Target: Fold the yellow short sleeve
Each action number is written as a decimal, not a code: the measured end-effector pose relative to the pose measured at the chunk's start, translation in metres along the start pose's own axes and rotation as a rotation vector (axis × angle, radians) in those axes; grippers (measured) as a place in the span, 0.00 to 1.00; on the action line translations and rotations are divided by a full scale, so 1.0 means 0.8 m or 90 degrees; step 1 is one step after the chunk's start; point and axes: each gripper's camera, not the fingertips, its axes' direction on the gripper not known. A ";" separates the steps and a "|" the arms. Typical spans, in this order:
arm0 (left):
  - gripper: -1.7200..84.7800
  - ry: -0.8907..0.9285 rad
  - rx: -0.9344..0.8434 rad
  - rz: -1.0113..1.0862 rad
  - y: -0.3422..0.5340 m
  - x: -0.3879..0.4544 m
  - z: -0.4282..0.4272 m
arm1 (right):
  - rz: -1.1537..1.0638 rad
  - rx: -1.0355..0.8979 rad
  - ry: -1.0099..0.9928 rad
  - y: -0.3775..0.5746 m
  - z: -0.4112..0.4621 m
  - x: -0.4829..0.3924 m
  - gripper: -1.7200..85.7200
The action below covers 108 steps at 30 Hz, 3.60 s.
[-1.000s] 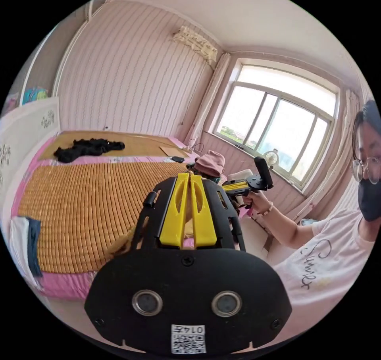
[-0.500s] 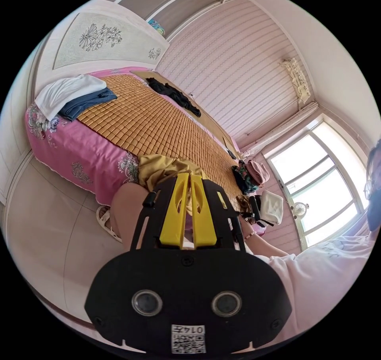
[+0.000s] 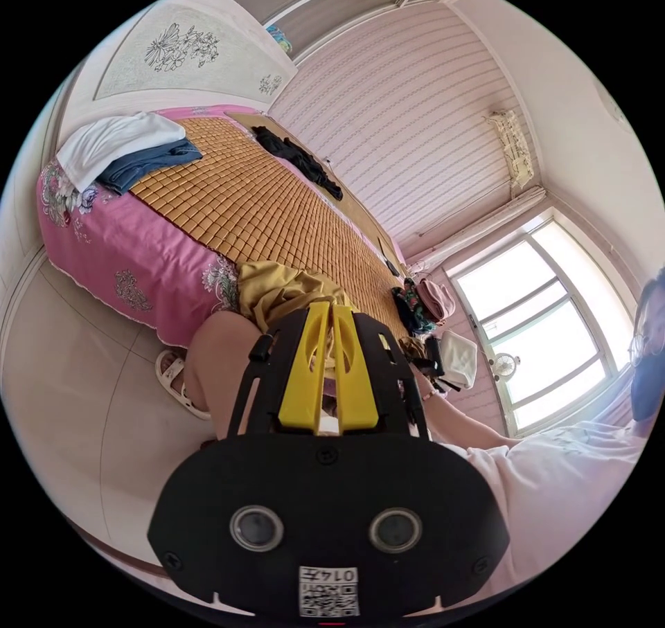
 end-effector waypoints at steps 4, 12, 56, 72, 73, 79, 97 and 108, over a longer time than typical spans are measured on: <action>0.01 -0.010 -0.015 0.016 0.003 -0.009 0.006 | 0.006 -0.032 0.047 0.012 -0.035 0.044 0.02; 0.01 -0.067 -0.102 0.012 0.027 -0.043 0.023 | 0.029 0.037 -0.077 0.072 -0.101 0.104 0.02; 0.01 -0.209 -0.396 0.341 0.075 0.087 0.144 | -0.243 0.033 -0.213 0.228 -0.212 -0.009 0.02; 0.01 0.217 0.165 0.303 0.052 0.082 -0.165 | -0.289 0.338 -0.215 0.362 -0.392 -0.053 0.02; 0.01 0.217 0.195 0.311 0.038 0.089 -0.180 | -0.322 0.357 -0.211 0.361 -0.407 -0.069 0.02; 0.01 0.209 0.278 0.390 -0.012 0.147 -0.246 | -0.413 0.399 -0.165 0.360 -0.470 -0.142 0.01; 0.01 0.043 0.326 0.535 -0.119 0.268 -0.289 | -0.429 0.365 -0.016 0.234 -0.563 -0.252 0.02; 0.01 -0.043 0.291 0.404 -0.291 0.309 -0.115 | -0.295 0.475 -0.085 0.044 -0.567 -0.234 0.01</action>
